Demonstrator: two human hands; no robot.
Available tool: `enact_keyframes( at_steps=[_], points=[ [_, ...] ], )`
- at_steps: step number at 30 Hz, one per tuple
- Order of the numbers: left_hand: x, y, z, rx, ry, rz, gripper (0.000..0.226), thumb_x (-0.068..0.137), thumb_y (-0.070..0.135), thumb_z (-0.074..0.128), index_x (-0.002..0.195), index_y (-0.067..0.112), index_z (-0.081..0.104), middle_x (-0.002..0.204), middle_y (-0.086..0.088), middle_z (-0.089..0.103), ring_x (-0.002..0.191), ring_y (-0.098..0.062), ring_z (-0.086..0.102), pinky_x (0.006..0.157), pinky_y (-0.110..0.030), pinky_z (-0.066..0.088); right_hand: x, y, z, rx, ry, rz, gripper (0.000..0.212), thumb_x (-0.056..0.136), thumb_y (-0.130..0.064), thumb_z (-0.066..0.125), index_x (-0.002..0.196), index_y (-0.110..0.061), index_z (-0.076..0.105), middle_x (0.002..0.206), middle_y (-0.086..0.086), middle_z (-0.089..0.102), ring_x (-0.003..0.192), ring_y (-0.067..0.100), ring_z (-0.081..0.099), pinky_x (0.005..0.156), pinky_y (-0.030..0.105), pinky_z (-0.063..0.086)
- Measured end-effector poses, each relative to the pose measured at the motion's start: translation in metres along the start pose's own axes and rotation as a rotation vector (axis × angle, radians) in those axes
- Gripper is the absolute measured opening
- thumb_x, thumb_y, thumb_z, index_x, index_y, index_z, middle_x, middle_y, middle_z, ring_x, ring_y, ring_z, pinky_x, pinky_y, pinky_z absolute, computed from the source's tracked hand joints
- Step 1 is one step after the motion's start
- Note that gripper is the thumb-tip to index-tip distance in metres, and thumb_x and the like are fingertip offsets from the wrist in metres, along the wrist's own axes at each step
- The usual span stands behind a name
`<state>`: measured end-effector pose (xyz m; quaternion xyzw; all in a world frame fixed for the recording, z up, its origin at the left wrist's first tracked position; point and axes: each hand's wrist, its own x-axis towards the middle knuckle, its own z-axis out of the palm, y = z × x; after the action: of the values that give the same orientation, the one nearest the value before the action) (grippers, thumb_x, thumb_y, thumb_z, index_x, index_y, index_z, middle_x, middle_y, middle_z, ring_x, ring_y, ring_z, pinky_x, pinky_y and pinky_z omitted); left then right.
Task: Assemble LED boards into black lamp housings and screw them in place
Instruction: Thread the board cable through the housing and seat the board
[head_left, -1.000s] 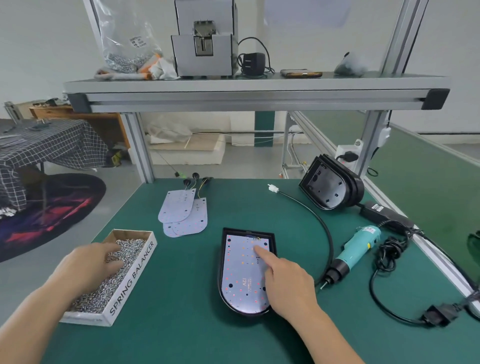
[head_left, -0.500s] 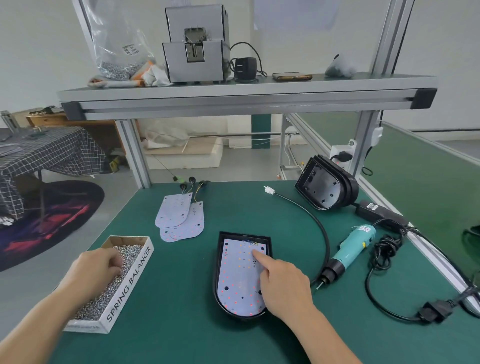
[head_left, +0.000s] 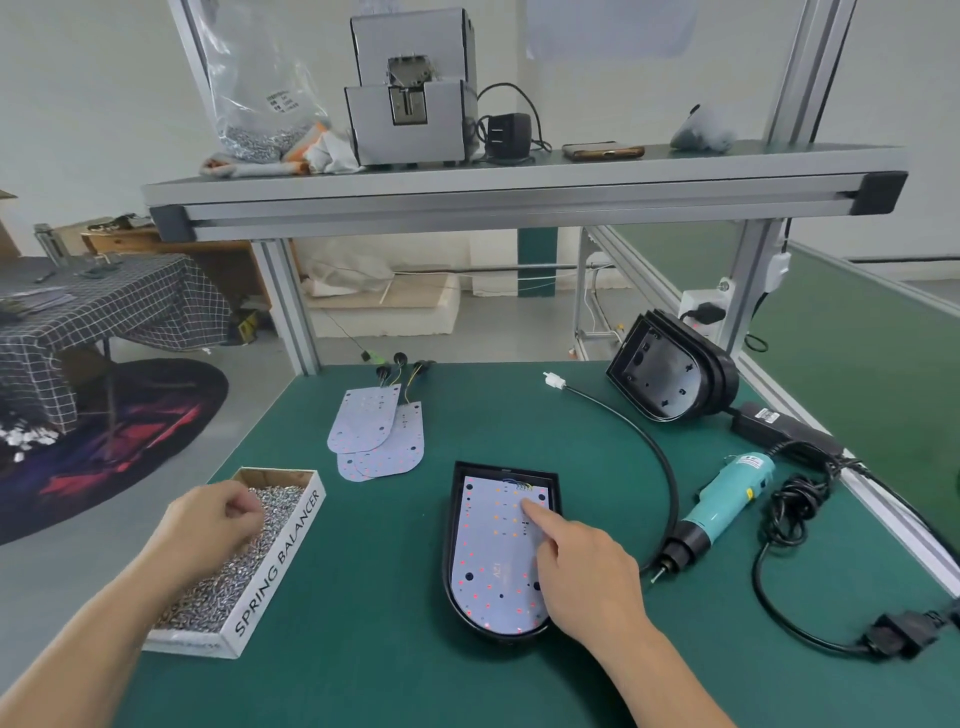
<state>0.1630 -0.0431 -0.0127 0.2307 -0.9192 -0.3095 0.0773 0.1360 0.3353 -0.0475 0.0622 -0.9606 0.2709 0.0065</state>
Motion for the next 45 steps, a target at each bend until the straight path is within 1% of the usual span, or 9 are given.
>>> enact_keyframes(
  at_steps=[4, 7, 11, 14, 22, 26, 32, 38, 45],
  points=[
    [-0.008, 0.023, -0.009, -1.032, -0.181, -0.224, 0.011, 0.087, -0.007, 0.061, 0.098, -0.008, 0.064, 0.088, -0.018, 0.064, 0.073, -0.017, 0.061, 0.059, -0.018, 0.058, -0.001, 0.000, 0.000, -0.008, 0.002, 0.000, 0.051, 0.102, -0.029, 0.033, 0.145, -0.055, 0.040, 0.108, -0.008, 0.065, 0.097, 0.020, 0.057, 0.075, 0.034, 0.038],
    [-0.025, 0.061, 0.004, -1.505, -0.355, -0.266, 0.008, 0.083, 0.002, 0.060, 0.090, -0.001, 0.061, 0.081, -0.010, 0.062, 0.061, -0.007, 0.060, 0.055, -0.009, 0.052, 0.000, -0.002, -0.001, -0.048, -0.004, 0.003, 0.052, 0.102, -0.028, 0.033, 0.147, -0.054, 0.038, 0.100, -0.008, 0.060, 0.087, 0.019, 0.047, 0.073, 0.034, 0.036],
    [-0.060, 0.128, 0.052, -1.793, -0.705, -0.375, 0.011, 0.081, -0.003, 0.065, 0.089, 0.001, 0.058, 0.080, -0.010, 0.059, 0.060, -0.010, 0.056, 0.048, -0.012, 0.048, -0.003, -0.009, -0.003, -0.149, -0.020, -0.016, 0.056, 0.100, -0.024, 0.033, 0.151, -0.049, 0.033, 0.092, -0.007, 0.043, 0.084, 0.021, 0.044, 0.070, 0.034, 0.034],
    [-0.084, 0.165, 0.081, -1.915, -0.921, -0.398, 0.043, 0.051, -0.020, 0.087, 0.083, -0.004, 0.064, 0.081, -0.013, 0.057, 0.059, -0.014, 0.055, 0.046, -0.016, 0.049, -0.001, -0.011, -0.005, -0.151, -0.026, -0.020, 0.056, 0.100, -0.023, 0.034, 0.152, -0.044, 0.035, 0.098, -0.004, 0.031, 0.097, 0.022, 0.047, 0.072, 0.034, 0.035],
    [-0.094, 0.179, 0.088, -2.127, -0.906, -0.372, 0.047, 0.050, -0.026, 0.083, 0.087, -0.004, 0.063, 0.083, -0.012, 0.056, 0.059, -0.016, 0.054, 0.046, -0.020, 0.049, -0.003, -0.007, -0.003, -0.121, -0.030, -0.005, 0.055, 0.101, -0.025, 0.033, 0.153, -0.045, 0.033, 0.099, -0.004, 0.033, 0.105, 0.020, 0.051, 0.074, 0.033, 0.037],
    [-0.063, 0.148, 0.055, -2.007, -0.499, -0.308, 0.007, 0.084, -0.004, 0.060, 0.088, 0.001, 0.058, 0.082, -0.008, 0.056, 0.060, -0.008, 0.054, 0.050, -0.010, 0.046, -0.003, -0.006, -0.002, -0.098, -0.021, -0.003, 0.055, 0.101, -0.025, 0.033, 0.152, -0.046, 0.033, 0.099, -0.005, 0.036, 0.099, 0.018, 0.049, 0.073, 0.032, 0.036],
    [-0.022, 0.076, 0.014, -1.205, 0.108, -0.154, 0.010, 0.099, -0.003, 0.053, 0.092, -0.005, 0.061, 0.082, -0.011, 0.059, 0.069, -0.014, 0.054, 0.054, -0.010, 0.050, -0.002, -0.003, 0.001, -0.118, 0.008, -0.001, 0.056, 0.100, -0.026, 0.036, 0.151, -0.047, 0.034, 0.099, -0.007, 0.035, 0.087, 0.016, 0.041, 0.070, 0.032, 0.035],
    [-0.008, 0.029, 0.018, -0.712, 0.301, -0.290, 0.009, 0.089, -0.003, 0.067, 0.084, 0.003, 0.071, 0.077, -0.014, 0.069, 0.071, -0.022, 0.061, 0.080, -0.037, 0.056, -0.002, -0.002, 0.003, -0.086, 0.019, -0.015, 0.056, 0.099, -0.026, 0.038, 0.150, -0.047, 0.038, 0.098, -0.007, 0.035, 0.088, 0.016, 0.040, 0.070, 0.032, 0.035],
    [-0.021, 0.050, 0.018, -0.919, 0.275, -0.309, 0.006, 0.087, -0.002, 0.070, 0.093, 0.000, 0.071, 0.081, -0.013, 0.069, 0.069, -0.017, 0.061, 0.075, -0.027, 0.052, -0.003, -0.002, 0.002, -0.088, 0.024, -0.024, 0.054, 0.098, -0.027, 0.039, 0.148, -0.048, 0.038, 0.097, -0.008, 0.034, 0.088, 0.016, 0.042, 0.071, 0.031, 0.035]
  ],
)
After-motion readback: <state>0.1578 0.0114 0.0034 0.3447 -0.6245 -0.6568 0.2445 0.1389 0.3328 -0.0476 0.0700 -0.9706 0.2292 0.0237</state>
